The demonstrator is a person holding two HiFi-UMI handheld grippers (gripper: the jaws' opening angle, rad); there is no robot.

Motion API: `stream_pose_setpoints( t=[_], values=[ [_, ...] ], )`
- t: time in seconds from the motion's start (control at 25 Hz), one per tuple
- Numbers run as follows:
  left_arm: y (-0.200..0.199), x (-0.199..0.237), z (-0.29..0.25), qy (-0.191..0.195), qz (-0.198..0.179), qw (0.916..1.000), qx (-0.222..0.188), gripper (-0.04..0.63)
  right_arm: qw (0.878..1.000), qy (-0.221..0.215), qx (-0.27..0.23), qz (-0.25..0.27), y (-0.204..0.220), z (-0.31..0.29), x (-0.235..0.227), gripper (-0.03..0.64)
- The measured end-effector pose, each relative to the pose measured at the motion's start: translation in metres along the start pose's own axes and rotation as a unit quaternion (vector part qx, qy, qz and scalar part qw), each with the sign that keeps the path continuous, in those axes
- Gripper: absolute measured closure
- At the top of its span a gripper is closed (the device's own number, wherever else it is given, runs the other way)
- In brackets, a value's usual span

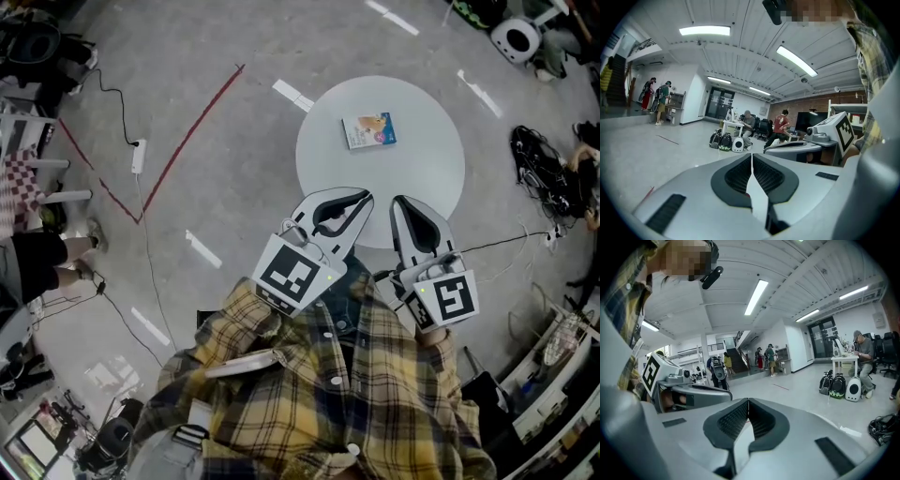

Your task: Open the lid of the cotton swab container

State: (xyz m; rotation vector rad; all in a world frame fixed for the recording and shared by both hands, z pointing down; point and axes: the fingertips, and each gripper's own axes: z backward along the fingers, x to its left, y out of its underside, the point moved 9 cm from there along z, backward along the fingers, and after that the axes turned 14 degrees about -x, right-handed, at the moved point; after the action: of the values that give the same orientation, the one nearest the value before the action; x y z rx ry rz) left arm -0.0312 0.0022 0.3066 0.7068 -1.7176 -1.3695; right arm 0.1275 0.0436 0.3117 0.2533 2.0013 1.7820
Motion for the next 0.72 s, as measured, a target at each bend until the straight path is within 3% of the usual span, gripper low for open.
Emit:
stream_pose_setpoints(
  t=[0.72],
  values=[
    [0.093, 0.022, 0.004, -0.012, 0.027, 0.9955, 0.090, 0.566, 0.998, -0.019, 0.051, -0.041, 0.071, -0.012, -0.012, 0.600]
  ],
)
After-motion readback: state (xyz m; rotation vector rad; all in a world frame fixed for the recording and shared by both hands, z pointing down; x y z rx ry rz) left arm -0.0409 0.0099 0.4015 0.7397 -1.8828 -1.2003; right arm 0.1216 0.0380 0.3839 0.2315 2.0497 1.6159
